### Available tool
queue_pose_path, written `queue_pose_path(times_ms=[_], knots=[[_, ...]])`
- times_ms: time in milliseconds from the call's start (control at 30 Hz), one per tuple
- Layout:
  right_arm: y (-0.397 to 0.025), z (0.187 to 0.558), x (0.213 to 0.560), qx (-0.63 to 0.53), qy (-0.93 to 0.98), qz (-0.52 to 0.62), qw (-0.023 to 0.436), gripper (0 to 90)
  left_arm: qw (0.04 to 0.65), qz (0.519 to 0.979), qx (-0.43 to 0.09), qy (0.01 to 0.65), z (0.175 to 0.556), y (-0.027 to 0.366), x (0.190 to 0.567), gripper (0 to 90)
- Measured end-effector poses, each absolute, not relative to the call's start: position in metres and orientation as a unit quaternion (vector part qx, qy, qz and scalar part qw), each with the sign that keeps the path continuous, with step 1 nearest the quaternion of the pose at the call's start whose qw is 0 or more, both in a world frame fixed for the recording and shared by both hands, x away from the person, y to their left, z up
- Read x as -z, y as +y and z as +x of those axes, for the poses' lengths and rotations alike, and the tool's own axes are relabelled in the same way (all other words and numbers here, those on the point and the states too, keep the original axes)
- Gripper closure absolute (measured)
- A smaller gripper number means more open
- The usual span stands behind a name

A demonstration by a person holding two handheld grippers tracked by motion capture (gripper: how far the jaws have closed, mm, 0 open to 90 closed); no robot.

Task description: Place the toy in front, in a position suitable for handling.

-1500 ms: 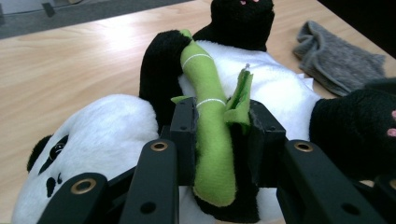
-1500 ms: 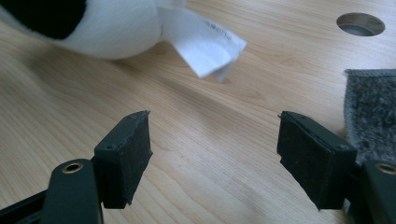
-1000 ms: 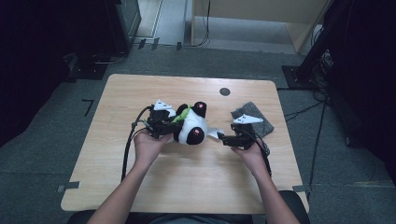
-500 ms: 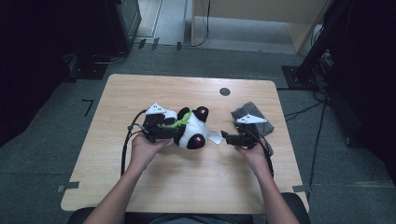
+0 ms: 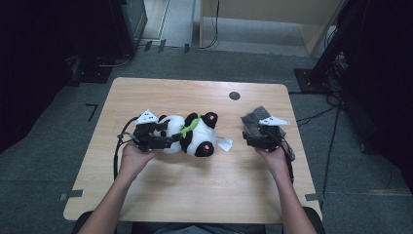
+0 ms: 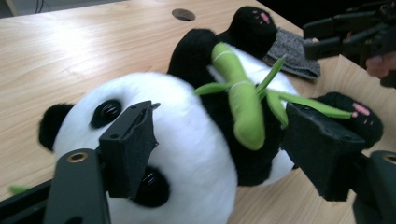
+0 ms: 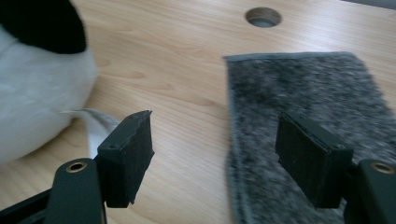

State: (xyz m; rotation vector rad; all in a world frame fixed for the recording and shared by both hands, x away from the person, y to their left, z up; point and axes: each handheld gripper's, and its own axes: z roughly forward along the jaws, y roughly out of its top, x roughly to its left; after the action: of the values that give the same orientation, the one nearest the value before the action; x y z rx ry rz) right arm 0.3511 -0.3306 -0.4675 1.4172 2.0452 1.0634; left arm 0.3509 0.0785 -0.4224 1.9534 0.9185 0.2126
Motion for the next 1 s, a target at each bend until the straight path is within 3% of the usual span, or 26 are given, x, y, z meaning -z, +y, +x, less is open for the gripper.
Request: queue_pose_path(times_ms=[200,467,700,1000], knots=[[-0.356,0.370,0.479,-0.364,0.731,0.538,0.210,18.7,0.466,0.794,-0.088,0.381,0.352,0.097,0.433,22.9],[-0.366,0.391,0.497,-0.342,0.727,0.554,0.218,18.0,0.470,0.788,-0.077,0.390,0.351,0.110,0.442,20.8],[-0.366,0.401,0.505,-0.340,0.723,0.563,0.211,17.9,0.478,0.776,-0.073,0.404,0.351,0.120,0.451,10.3],[-0.363,0.404,0.518,-0.334,0.726,0.557,0.226,17.7,0.480,0.780,-0.072,0.396,0.363,0.118,0.462,9.9]])
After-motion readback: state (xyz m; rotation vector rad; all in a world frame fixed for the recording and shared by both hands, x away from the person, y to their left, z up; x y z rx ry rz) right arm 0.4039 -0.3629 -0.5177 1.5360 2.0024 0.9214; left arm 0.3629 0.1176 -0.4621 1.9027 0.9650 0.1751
